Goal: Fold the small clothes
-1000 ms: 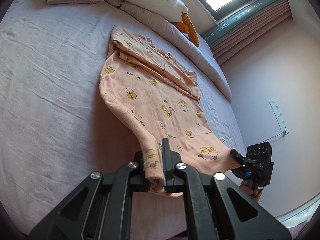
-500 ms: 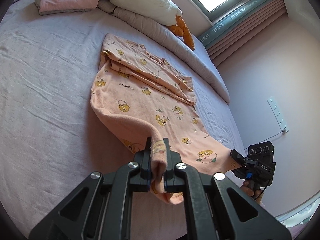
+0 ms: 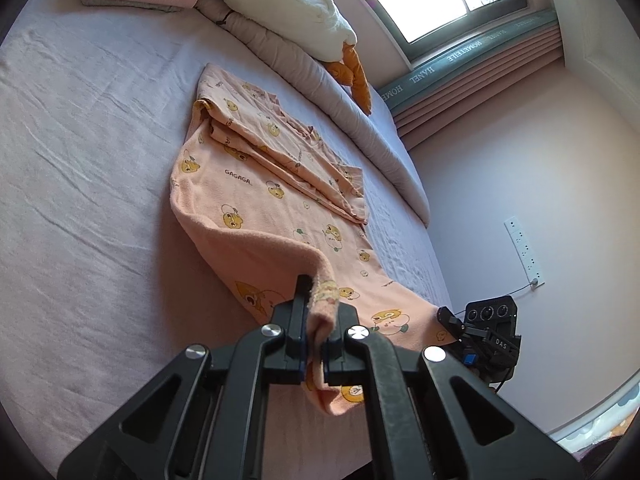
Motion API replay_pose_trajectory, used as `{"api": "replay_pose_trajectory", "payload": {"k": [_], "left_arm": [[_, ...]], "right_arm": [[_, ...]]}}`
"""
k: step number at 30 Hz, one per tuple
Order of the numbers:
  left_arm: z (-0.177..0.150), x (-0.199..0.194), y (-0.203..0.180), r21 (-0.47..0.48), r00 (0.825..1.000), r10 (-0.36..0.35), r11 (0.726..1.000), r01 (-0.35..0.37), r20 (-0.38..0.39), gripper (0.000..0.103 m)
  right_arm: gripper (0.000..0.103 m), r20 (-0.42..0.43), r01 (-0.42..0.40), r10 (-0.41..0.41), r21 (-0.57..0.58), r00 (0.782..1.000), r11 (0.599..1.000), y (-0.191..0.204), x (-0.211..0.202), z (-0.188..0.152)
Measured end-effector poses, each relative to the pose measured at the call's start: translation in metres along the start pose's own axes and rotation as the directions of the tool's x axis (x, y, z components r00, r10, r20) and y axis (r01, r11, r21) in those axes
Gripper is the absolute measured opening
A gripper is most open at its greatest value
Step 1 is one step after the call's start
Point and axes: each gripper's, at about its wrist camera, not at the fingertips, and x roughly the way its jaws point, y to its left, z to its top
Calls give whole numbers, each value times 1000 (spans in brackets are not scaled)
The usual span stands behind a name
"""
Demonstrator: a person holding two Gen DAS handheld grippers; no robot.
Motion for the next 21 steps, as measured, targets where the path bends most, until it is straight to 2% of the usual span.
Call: {"api": "replay_pose_trajectory", "payload": {"k": [8, 21], "left_arm": [[14, 2, -7, 5, 1000, -6, 1000, 5, 28, 1], [57, 5, -21, 39, 994, -31, 999, 27, 103, 1]], "right_arm": [[12, 15, -30, 30, -4, 999, 1000, 4, 1, 9], [12, 70, -65, 69, -62, 995, 996, 17, 6, 48]]}}
